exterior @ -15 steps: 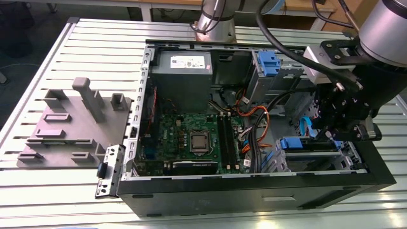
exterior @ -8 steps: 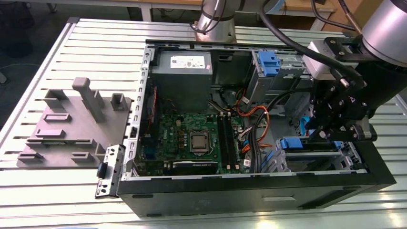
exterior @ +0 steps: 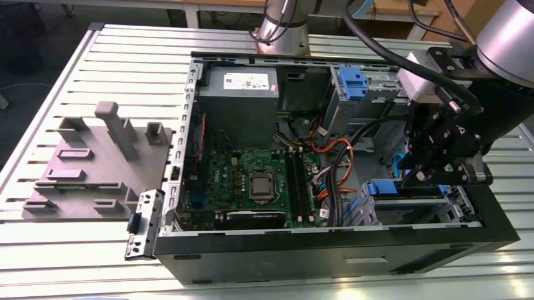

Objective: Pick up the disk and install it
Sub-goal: 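Insert the first disk wire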

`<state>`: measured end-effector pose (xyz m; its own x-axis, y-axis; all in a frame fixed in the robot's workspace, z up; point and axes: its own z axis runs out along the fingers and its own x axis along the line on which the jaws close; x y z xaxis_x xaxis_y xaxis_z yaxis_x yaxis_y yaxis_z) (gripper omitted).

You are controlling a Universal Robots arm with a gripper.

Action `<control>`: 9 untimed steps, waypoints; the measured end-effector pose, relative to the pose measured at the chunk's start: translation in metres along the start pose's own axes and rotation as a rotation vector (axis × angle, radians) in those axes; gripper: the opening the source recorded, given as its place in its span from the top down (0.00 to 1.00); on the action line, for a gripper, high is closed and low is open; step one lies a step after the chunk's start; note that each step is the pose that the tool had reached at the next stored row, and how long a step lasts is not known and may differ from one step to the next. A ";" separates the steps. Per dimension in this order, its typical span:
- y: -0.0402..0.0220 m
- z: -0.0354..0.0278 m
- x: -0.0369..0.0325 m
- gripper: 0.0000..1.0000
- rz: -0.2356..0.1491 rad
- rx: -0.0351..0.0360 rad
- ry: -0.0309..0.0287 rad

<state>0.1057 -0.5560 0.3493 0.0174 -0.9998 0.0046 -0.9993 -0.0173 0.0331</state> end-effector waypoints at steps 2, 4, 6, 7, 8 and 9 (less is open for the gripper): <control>-0.0025 0.0000 0.0001 0.70 0.001 0.0000 -0.0001; -0.0061 -0.0002 0.0001 0.70 0.002 0.0000 0.0001; -0.0102 -0.0003 0.0002 0.70 0.003 0.0000 0.0000; -0.0120 -0.0004 0.0002 0.70 0.003 0.0000 0.0000; -0.0138 -0.0004 0.0002 0.70 0.003 0.0000 0.0001; -0.0153 -0.0004 0.0002 0.70 0.004 0.0000 0.0001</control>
<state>0.1210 -0.5560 0.3492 0.0138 -0.9999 0.0048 -0.9994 -0.0137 0.0331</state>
